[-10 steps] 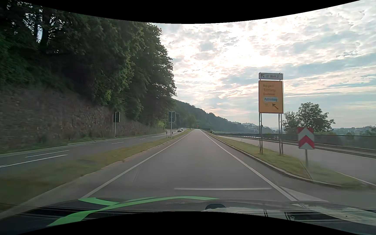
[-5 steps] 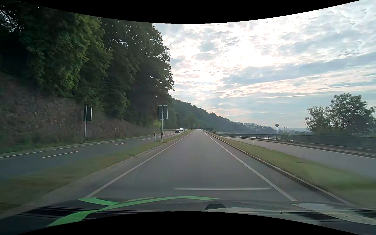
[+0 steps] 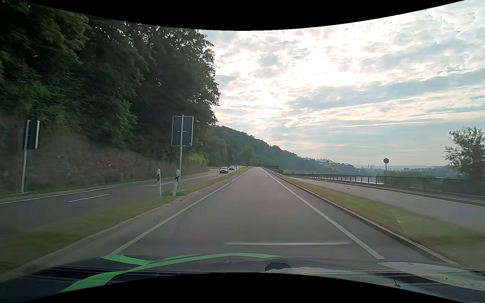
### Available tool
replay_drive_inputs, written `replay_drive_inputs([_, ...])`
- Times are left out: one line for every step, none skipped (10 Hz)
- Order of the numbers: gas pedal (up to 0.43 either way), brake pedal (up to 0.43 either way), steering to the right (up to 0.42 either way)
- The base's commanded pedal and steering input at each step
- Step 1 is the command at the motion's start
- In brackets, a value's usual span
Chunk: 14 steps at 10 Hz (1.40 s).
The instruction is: Follow the waypoints while adhering to traffic rules and regulations
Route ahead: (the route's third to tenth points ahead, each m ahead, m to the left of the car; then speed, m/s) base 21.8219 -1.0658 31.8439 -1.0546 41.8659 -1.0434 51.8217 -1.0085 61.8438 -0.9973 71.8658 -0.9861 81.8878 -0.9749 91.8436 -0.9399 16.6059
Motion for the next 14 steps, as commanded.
replay_drive_inputs([0.157,0.0,0.003])
replay_drive_inputs([0.157,0.0,0.005])
replay_drive_inputs([0.157,0.0,0.005])
replay_drive_inputs([0.157,0.0,0.005])
replay_drive_inputs([0.157,0.0,0.005])
replay_drive_inputs([0.15,0.0,0.005])
replay_drive_inputs([0.15,0.0,0.005])
replay_drive_inputs([0.15,0.0,0.005])
replay_drive_inputs([0.15,0.0,0.005])
replay_drive_inputs([0.15,0.0,0.005])
replay_drive_inputs([0.15,0.0,0.005])
replay_drive_inputs([0.15,0.0,0.005])
replay_drive_inputs([0.15,0.0,0.005])
replay_drive_inputs([0.157,0.0,0.004])
